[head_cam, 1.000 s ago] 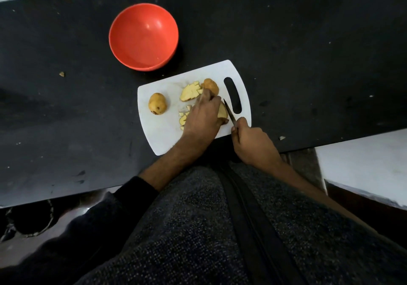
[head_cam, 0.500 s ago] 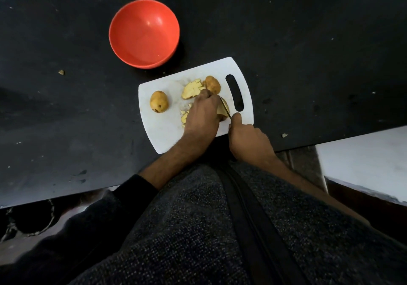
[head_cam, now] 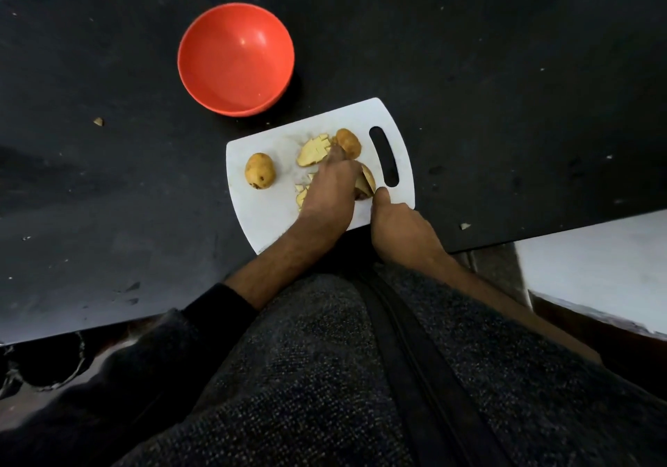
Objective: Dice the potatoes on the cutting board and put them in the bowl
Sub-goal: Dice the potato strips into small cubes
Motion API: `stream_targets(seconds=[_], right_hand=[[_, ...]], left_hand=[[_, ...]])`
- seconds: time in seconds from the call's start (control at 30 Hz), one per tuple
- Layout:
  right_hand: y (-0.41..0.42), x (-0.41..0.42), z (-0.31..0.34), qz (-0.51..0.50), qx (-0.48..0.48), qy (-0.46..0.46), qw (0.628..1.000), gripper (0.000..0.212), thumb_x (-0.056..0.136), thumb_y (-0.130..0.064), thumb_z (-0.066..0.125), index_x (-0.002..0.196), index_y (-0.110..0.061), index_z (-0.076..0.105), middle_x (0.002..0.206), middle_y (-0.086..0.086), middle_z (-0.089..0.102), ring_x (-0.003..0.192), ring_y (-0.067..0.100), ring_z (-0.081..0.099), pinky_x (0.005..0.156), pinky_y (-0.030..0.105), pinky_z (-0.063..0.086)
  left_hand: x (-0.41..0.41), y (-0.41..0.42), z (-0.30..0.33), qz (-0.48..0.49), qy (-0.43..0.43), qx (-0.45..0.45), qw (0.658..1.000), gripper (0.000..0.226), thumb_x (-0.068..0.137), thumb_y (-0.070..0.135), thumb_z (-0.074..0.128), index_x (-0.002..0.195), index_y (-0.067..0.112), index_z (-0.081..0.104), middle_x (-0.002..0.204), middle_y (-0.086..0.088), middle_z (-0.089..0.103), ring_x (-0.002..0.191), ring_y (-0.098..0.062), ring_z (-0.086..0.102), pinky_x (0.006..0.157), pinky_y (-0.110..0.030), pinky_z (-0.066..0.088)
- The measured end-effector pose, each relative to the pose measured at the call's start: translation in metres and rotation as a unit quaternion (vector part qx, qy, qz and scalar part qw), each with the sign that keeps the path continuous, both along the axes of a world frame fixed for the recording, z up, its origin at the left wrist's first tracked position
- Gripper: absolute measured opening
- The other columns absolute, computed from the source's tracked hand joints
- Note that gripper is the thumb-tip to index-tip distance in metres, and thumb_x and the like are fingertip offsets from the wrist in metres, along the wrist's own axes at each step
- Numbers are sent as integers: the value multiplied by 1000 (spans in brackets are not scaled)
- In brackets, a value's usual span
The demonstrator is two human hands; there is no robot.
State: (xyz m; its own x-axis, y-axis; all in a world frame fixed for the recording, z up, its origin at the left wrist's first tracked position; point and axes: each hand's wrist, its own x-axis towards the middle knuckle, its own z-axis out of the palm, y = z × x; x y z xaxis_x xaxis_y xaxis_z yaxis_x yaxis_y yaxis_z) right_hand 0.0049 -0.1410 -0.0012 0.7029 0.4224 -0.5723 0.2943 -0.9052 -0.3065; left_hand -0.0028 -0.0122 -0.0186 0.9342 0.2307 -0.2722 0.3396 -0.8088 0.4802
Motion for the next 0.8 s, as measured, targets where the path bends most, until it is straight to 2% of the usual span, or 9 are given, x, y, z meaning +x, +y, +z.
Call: stream_targets(seconds=[0.2,0.33,0.5,0.63,0.7,0.8], right_hand=[[-12,-7,3,15,-24,31,999,28,98,-16,40,124,-9,31,110,20,59,99,42,61,71,45,39],[-33,-20,8,6,-39,81,996,26,102,-16,37,125,-5,32,112,28,59,102,47,60,72,44,35],[-40,-26,19,16,-31,29,999,19,106,-25,31,114,-8,34,106,25,61,98,48,61,68,43,35],[-27,-19,27,18,20,-18,999,11,103,-21,35,102,-15,26,96,23,62,88,47,62,63,42,36],[-16,-14,26,21,31,-17,999,12,101,-18,36,101,-16,24,97,22,62,88,45,61,63,41,35],[-2,-10,20,26,34,-19,999,11,102,-18,37,110,-11,33,100,21,62,91,44,61,64,40,34]], left_hand=[[-4,-2,-3,-8,-6,23,1000,22,88,4,69,110,3,71,130,-16,52,112,-32,57,94,-41,53],[-3,1,-6,3,-10,18,1000,24,87,6,71,111,2,71,130,-17,54,111,-32,58,94,-37,50],[-2,2,-6,17,-9,12,1000,26,87,9,73,112,3,71,126,-16,57,108,-30,60,92,-34,48],[-2,5,-6,29,-4,-12,1000,42,86,13,77,124,3,67,125,-16,61,110,-29,60,96,-32,46],[-2,5,-7,35,-8,-23,999,31,87,10,76,116,2,70,116,-14,64,101,-26,63,87,-27,47],[-4,5,-7,30,-14,-7,999,8,88,6,72,95,2,72,99,-14,67,83,-20,60,75,-25,45]])
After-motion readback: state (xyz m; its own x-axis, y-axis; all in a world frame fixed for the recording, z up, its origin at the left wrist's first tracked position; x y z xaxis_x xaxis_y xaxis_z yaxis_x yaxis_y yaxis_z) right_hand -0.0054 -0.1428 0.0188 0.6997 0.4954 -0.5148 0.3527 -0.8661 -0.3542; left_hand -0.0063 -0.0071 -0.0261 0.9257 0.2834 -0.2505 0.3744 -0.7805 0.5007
